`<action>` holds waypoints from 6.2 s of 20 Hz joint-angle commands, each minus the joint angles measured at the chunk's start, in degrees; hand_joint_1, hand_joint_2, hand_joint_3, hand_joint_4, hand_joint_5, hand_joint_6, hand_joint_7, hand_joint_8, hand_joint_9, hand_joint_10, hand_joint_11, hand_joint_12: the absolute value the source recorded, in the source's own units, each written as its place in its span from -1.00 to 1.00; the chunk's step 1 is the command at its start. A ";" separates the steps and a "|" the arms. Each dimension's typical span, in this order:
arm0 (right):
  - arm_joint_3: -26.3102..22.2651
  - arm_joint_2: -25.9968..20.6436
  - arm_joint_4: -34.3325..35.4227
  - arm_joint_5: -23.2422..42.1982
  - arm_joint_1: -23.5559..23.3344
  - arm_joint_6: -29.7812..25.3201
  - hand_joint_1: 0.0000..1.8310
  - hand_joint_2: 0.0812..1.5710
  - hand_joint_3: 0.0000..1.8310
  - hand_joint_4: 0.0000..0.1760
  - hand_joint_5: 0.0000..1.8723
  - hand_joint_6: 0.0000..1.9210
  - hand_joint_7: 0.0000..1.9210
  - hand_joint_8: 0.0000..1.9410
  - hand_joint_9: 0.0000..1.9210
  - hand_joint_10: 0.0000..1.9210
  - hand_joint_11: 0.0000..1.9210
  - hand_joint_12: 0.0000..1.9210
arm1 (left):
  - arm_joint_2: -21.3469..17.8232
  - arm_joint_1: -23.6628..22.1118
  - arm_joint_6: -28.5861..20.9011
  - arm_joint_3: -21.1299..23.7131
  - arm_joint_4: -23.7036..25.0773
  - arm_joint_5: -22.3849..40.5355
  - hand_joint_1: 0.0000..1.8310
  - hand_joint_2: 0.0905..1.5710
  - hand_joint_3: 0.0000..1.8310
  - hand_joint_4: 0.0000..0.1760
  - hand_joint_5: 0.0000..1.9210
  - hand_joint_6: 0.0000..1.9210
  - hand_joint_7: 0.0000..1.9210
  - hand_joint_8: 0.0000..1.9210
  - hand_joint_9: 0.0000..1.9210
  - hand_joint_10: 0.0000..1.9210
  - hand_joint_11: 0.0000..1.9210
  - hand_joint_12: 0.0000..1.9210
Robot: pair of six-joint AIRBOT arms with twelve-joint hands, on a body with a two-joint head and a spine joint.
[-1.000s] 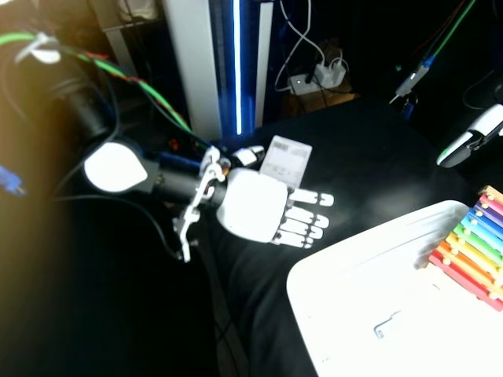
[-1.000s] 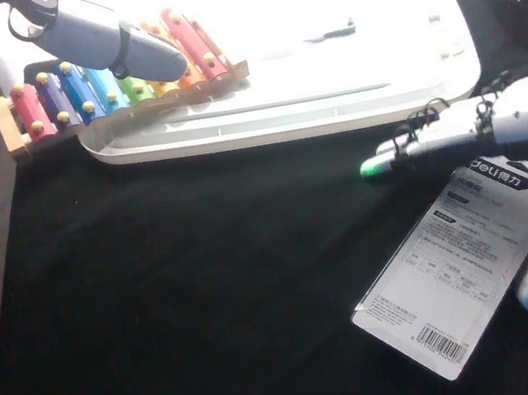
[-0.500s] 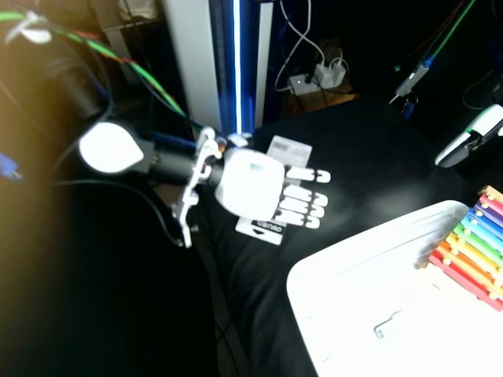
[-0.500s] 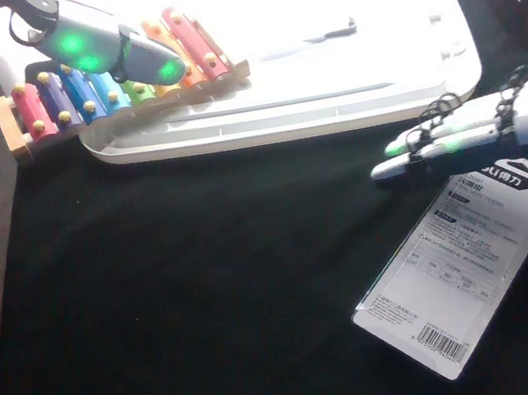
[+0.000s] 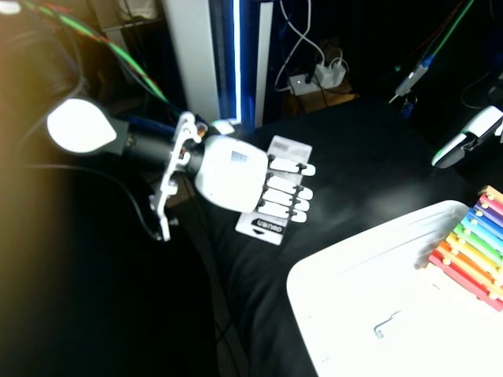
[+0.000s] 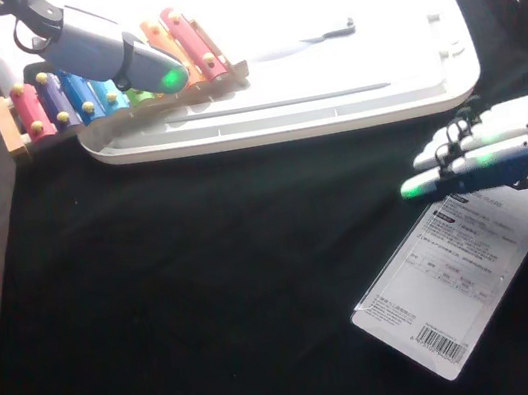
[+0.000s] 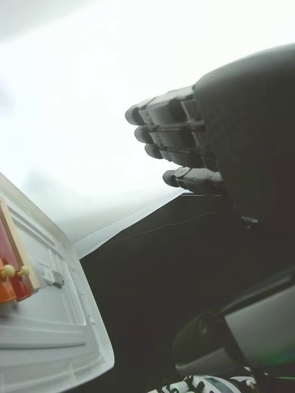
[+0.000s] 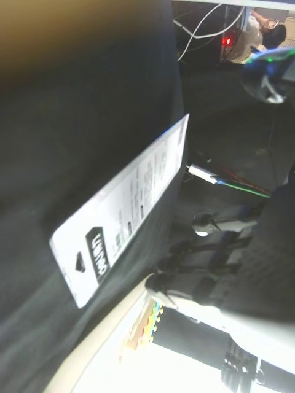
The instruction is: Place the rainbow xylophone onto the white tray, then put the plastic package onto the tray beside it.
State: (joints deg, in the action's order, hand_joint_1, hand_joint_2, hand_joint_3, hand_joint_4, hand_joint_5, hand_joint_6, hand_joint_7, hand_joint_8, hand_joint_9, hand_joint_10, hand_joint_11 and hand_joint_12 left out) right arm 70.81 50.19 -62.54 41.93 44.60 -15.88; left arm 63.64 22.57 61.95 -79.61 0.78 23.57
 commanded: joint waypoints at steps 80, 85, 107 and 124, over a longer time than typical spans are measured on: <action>9.53 7.86 4.67 1.82 -3.07 -2.64 0.29 0.52 -1.00 -1.00 -0.21 0.29 -0.12 0.41 -0.34 0.40 -0.44 0.69 | 0.41 1.57 0.13 0.54 -1.39 8.26 -0.20 -0.21 -1.00 1.00 -1.00 -1.00 -1.00 -1.00 -1.00 -1.00 -1.00 -1.00; 9.60 6.88 8.15 1.89 -5.84 0.91 0.48 0.43 -1.00 -1.00 -0.11 0.15 -0.06 0.18 -0.08 0.36 -0.25 0.51 | 0.88 1.69 0.21 0.24 -1.39 7.98 -0.22 -0.20 -1.00 1.00 -1.00 -1.00 -1.00 -1.00 -1.00 -1.00 -1.00 -1.00; 22.59 15.97 -1.08 -14.96 -28.98 2.13 0.40 0.33 -1.00 -1.00 0.06 -0.09 0.19 -0.09 0.14 0.08 0.03 0.43 | 0.88 1.71 0.23 1.10 -1.02 7.72 -0.24 -0.21 -1.00 0.71 -1.00 -1.00 -1.00 -1.00 -1.00 -1.00 -1.00 -1.00; 38.90 30.13 0.31 -19.89 -28.68 -2.78 0.34 0.41 -1.00 -1.00 -0.06 0.20 0.06 -0.04 0.00 -0.36 -0.23 0.19 | -0.42 1.66 0.23 3.31 -0.21 9.07 -0.15 -0.19 -1.00 0.99 -1.00 -1.00 -1.00 -1.00 -1.00 -1.00 -1.00 -1.00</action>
State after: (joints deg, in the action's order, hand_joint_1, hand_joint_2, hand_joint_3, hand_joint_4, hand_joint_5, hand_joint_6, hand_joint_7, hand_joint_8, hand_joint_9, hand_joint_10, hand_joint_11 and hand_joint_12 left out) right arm 109.58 80.75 -64.73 20.03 16.69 -18.20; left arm 63.29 24.64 62.17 -76.36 0.80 25.63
